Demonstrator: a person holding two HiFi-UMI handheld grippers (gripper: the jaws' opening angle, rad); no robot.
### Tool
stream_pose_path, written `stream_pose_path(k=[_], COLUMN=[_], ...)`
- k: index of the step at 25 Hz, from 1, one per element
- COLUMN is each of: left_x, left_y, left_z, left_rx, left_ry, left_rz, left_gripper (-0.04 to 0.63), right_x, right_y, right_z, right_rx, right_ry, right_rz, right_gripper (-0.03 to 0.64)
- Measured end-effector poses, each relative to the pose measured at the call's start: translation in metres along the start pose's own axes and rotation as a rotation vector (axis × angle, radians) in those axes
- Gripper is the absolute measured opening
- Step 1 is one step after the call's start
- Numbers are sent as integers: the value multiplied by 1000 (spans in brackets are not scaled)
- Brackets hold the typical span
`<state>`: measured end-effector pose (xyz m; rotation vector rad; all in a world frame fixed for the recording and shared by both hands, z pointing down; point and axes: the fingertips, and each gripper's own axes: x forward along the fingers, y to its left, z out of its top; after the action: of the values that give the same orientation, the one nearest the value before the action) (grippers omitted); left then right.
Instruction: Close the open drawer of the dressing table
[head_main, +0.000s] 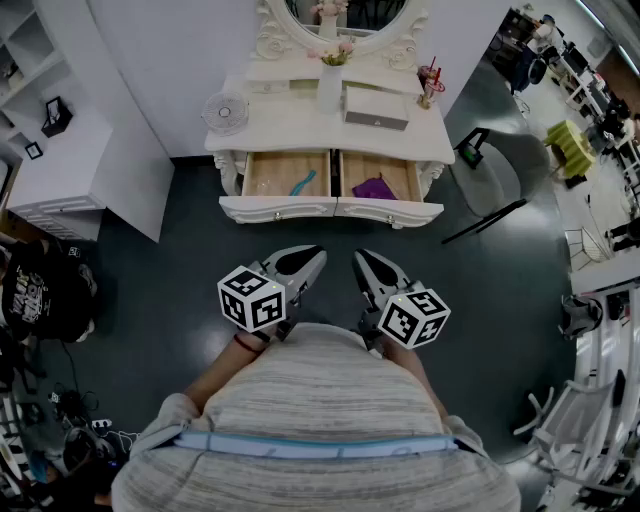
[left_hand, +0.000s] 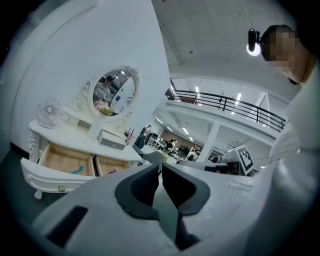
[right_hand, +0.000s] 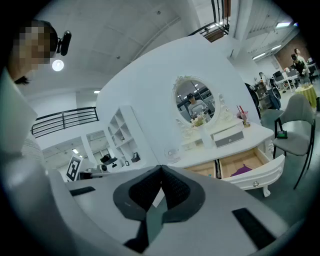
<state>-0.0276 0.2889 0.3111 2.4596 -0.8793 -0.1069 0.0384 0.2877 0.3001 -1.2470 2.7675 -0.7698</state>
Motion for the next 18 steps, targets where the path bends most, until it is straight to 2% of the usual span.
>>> stream_pose_path(k=[18], left_x=[4], left_y=[5], left_z=[9], left_rx=[10], left_ry=[-23], left_rz=[-13], left_gripper=[34], right_x=[5], right_y=[-4], right_z=[4], right_rx=[-17], right_ry=[7], right_rz=[-7], right_gripper=[9])
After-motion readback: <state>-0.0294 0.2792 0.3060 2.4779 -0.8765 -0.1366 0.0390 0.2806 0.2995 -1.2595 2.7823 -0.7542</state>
